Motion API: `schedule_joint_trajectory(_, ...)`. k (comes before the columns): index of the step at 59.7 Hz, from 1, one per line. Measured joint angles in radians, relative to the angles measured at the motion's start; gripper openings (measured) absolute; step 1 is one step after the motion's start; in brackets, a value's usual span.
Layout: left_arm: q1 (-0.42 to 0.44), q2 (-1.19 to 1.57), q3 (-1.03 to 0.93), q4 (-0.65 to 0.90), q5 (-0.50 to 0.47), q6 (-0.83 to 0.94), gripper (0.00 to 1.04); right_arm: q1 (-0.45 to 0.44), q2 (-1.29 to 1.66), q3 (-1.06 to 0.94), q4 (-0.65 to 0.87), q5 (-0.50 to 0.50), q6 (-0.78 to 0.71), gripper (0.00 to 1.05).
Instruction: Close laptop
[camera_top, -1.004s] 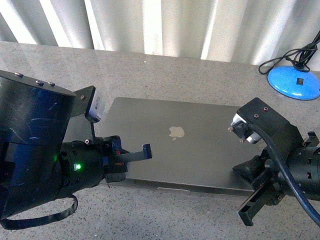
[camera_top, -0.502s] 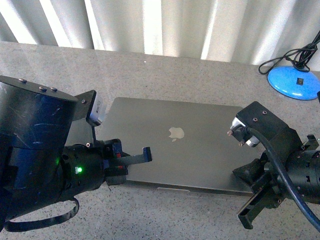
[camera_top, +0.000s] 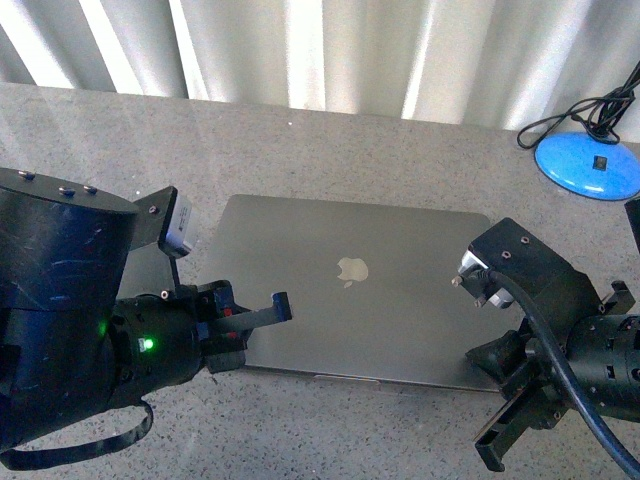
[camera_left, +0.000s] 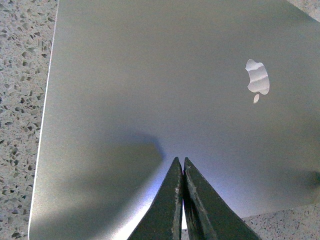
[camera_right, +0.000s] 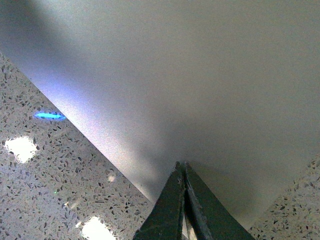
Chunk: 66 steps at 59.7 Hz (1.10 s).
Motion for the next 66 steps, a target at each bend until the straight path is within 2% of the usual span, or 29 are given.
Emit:
schedule_joint_trajectory(15, 0.025, 0.041, -0.006, 0.032, 0.028, -0.048, 0.04, 0.000, 0.011, 0.004, -0.006, 0.000, 0.001, 0.01)
schedule_joint_trajectory(37, 0.085, 0.090, 0.018, 0.056, 0.124, -0.116, 0.04, -0.004, 0.017, 0.012, -0.015, -0.005, 0.007, 0.01)
schedule_joint_trajectory(47, 0.095, 0.092, 0.028, 0.047, 0.123, -0.113, 0.04, -0.005, 0.018, 0.013, -0.015, -0.015, 0.012, 0.01)
schedule_joint_trajectory(58, 0.110, 0.037, -0.005, 0.037, 0.031, -0.058, 0.04, -0.006, -0.003, -0.006, 0.063, -0.014, 0.031, 0.01)
schedule_joint_trajectory(66, 0.134, -0.049, -0.057, 0.066, -0.119, 0.029, 0.07, -0.012, -0.055, -0.012, 0.085, -0.011, 0.036, 0.16)
